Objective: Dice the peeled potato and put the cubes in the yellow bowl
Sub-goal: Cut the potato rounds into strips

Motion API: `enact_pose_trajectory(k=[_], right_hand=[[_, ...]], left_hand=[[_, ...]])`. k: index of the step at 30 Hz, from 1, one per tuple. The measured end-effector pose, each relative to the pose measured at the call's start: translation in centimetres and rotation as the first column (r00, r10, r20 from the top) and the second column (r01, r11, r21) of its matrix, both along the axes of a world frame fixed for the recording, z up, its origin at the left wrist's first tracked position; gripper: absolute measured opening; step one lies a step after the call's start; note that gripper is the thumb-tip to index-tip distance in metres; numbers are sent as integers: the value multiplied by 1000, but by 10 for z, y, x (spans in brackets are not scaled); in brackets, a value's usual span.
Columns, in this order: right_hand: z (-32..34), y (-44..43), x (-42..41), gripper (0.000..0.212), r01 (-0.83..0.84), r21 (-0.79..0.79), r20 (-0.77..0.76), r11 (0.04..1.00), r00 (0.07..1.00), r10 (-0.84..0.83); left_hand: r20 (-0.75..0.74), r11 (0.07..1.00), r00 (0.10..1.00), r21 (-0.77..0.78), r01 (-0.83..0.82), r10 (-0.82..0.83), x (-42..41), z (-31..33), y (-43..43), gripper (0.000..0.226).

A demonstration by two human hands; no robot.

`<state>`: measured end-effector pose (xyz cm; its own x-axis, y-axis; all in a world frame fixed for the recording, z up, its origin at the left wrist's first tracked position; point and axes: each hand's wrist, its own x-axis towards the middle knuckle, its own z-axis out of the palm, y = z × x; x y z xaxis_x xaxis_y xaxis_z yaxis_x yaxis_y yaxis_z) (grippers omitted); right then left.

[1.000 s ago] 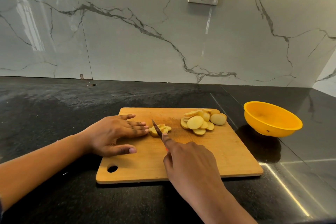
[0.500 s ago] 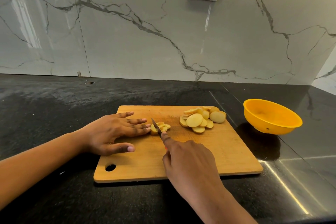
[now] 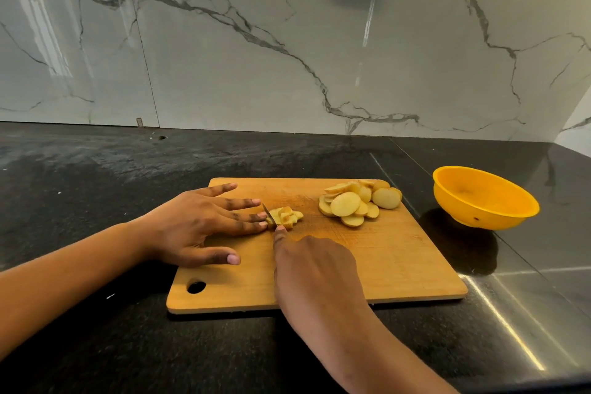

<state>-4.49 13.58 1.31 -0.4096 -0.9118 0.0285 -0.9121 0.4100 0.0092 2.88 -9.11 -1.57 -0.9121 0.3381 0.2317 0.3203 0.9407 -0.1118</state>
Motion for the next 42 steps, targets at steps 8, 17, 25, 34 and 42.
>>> enact_pose_trajectory(k=[8,17,25,34,42], right_hand=[[-4,41,7,59,-20,-26,35,999,999,21],[-6,38,-6,51,31,-176,57,984,998,-22],[-11,40,-3,52,0,-149,48,989,999,7],[1,76,-21,49,-13,-130,165,991,986,34],[22,95,-90,35,168,-208,787,964,614,62]], left_hand=[[-46,997,999,-76,4,-7,0,3,2,57],[-432,1000,901,-7,28,-29,0,14,34,30],[-295,966,932,210,-150,209,-14,11,53,47],[-316,919,879,289,-269,357,-12,5,44,26],[-318,907,881,349,-235,350,-12,10,46,38]])
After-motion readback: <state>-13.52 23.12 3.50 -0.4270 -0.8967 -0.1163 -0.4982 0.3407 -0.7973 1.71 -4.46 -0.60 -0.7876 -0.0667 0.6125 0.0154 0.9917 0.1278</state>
